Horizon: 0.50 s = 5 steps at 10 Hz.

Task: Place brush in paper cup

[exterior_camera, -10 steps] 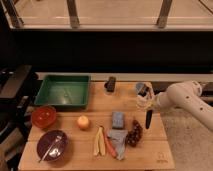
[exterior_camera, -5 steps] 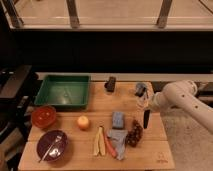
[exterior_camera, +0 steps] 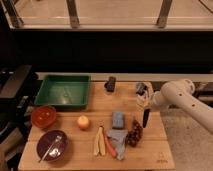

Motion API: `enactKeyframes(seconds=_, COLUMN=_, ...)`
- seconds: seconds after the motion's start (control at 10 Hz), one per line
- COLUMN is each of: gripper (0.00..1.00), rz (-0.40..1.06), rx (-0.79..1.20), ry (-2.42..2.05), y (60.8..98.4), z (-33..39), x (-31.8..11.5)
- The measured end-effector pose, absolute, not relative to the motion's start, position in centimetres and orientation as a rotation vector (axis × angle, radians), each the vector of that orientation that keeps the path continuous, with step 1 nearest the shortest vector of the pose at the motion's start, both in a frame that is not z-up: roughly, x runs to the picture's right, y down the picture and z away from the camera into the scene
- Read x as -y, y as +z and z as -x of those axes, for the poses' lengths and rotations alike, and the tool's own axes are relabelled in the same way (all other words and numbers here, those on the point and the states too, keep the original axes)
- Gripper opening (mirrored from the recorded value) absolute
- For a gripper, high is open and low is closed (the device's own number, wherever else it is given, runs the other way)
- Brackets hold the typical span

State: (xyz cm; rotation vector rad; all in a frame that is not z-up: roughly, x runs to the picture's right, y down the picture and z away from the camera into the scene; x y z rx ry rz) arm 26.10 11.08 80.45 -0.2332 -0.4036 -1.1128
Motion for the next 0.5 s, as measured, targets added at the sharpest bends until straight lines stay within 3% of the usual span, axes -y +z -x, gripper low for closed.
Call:
enactKeyframes(seconds=0.2, gripper=0.62, rz=0.220, rx=0.396, ry=-1.101, y=80.34, z=-26.38, x=-10.44)
enactKeyframes(seconds=0.5, gripper=0.62, rz=0.208, rx=0.409, ry=-1.097, y=79.99, z=-26.25, x=-10.02)
